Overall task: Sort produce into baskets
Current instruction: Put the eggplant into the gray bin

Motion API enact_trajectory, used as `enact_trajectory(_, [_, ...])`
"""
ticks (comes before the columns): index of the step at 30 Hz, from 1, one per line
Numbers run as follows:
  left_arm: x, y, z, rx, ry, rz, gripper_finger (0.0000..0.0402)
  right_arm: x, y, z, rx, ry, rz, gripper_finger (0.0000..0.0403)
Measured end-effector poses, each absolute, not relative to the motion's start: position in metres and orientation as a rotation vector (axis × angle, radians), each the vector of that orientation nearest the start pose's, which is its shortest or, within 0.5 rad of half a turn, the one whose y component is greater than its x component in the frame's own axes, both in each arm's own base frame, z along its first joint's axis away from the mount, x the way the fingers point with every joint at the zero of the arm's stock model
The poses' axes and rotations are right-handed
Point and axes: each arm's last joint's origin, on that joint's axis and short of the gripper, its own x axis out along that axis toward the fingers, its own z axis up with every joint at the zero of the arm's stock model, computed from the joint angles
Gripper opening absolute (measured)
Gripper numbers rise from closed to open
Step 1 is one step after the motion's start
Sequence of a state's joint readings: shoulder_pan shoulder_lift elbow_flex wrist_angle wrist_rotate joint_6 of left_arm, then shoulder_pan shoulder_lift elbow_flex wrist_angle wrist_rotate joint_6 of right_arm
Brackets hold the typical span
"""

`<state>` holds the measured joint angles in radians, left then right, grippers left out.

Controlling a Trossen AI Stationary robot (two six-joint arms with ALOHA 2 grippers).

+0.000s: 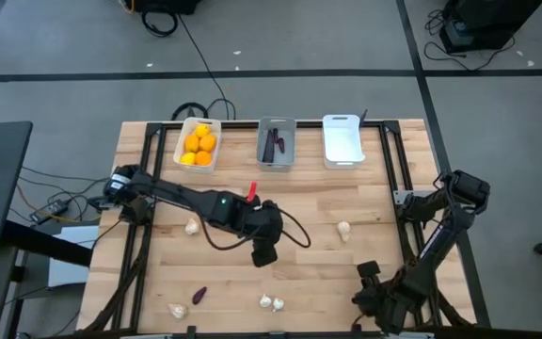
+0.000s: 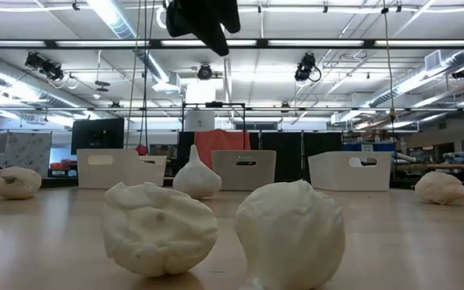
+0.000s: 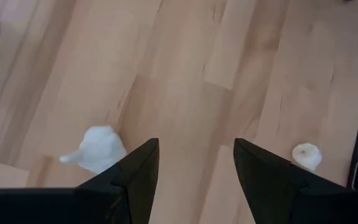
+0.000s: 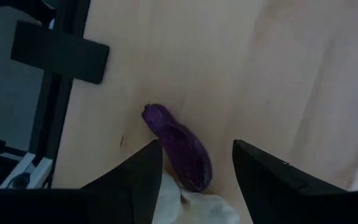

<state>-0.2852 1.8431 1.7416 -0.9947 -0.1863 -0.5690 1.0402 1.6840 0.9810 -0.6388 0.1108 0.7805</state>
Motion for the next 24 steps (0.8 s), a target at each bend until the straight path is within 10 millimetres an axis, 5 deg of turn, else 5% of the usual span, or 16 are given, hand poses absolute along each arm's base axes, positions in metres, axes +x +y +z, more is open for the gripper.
enact_trajectory(9, [0.366,-0.123,0.308,-0.244,1.031,0.177,0.0213,0.151,0.247,0.146,-0.097,1.380,0.299,0.0191])
enact_trajectory(20, [0.371,-0.126,0.311,-0.261,0.977,0.157,0.0213,0.173,0.230,0.142,0.036,1.372,0.178,0.0020])
enact_trajectory(24, [0.378,-0.130,0.316,-0.266,0.909,0.062,0.0214,0.194,0.223,0.150,0.146,1.264,0.012,0.0026])
